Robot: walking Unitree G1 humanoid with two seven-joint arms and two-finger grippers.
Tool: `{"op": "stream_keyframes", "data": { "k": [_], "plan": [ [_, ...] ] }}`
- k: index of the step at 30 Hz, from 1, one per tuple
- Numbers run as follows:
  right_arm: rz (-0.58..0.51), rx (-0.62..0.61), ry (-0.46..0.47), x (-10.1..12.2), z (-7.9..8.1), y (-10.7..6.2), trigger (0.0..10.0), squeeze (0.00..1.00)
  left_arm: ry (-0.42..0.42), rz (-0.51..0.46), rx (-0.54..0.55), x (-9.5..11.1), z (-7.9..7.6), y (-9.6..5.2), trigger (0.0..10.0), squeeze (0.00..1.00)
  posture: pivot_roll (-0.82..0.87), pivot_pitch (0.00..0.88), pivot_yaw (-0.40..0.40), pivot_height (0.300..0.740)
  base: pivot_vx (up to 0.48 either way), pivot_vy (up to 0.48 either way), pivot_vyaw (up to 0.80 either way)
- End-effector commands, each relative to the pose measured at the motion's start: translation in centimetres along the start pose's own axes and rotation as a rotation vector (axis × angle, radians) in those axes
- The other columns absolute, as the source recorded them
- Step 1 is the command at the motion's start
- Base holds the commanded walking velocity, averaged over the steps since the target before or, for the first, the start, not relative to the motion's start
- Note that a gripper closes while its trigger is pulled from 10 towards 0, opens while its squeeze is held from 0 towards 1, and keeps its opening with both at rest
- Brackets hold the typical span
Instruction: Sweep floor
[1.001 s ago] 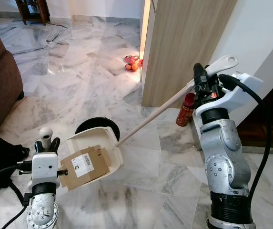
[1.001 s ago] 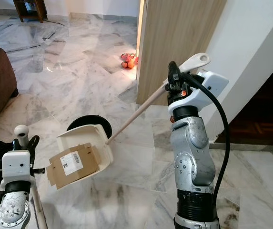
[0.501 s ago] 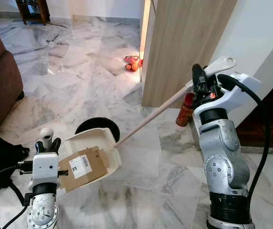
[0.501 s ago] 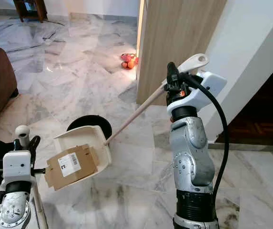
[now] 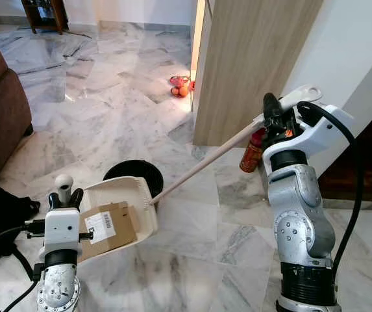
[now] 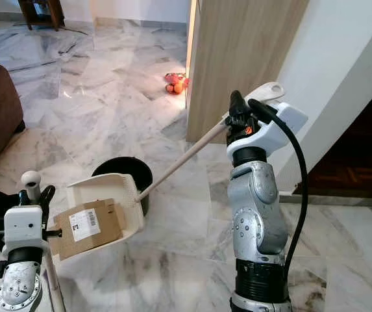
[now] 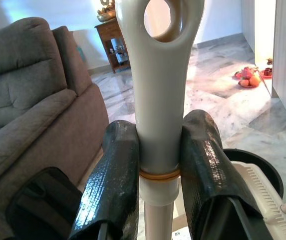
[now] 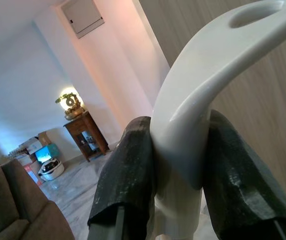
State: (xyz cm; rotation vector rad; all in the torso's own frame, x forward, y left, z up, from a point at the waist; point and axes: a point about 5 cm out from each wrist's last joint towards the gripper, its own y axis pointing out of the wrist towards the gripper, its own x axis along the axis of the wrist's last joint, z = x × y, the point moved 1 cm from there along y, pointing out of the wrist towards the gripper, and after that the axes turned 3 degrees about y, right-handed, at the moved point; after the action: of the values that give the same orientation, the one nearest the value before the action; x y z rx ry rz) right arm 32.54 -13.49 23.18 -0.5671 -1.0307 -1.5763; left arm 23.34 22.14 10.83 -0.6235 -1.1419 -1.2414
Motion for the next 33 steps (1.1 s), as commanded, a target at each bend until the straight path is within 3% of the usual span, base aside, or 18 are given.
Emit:
{"op": "stream_keyframes", "data": {
  "k": [1,12,19,33],
  "plan": [
    [-0.040,0.003,0.037,0.8,0.2,0.1,10.0,0.00,-0.001,-0.022,0.002,0.3,0.0,-0.1,10.0,0.00,0.21,0.077,-0.080,0.740,0.000,0.000,0.00],
    [0.020,-0.069,0.112,-0.7,-0.1,-0.2,10.0,0.00,-0.001,-0.023,0.000,0.4,0.0,-0.1,10.0,0.00,0.21,0.080,-0.081,0.740,0.000,0.000,0.00],
    [0.087,-0.149,0.171,-2.5,-1.1,-0.8,10.0,0.00,-0.002,-0.023,0.000,0.4,-0.1,-0.1,10.0,0.00,0.21,0.082,-0.082,0.740,0.000,0.000,0.00],
    [0.118,-0.204,0.235,-3.3,-1.9,-1.0,10.0,0.00,-0.004,-0.022,0.000,0.4,-0.1,-0.2,10.0,0.00,0.21,0.082,-0.083,0.740,0.000,0.000,0.00]
  ]
}}
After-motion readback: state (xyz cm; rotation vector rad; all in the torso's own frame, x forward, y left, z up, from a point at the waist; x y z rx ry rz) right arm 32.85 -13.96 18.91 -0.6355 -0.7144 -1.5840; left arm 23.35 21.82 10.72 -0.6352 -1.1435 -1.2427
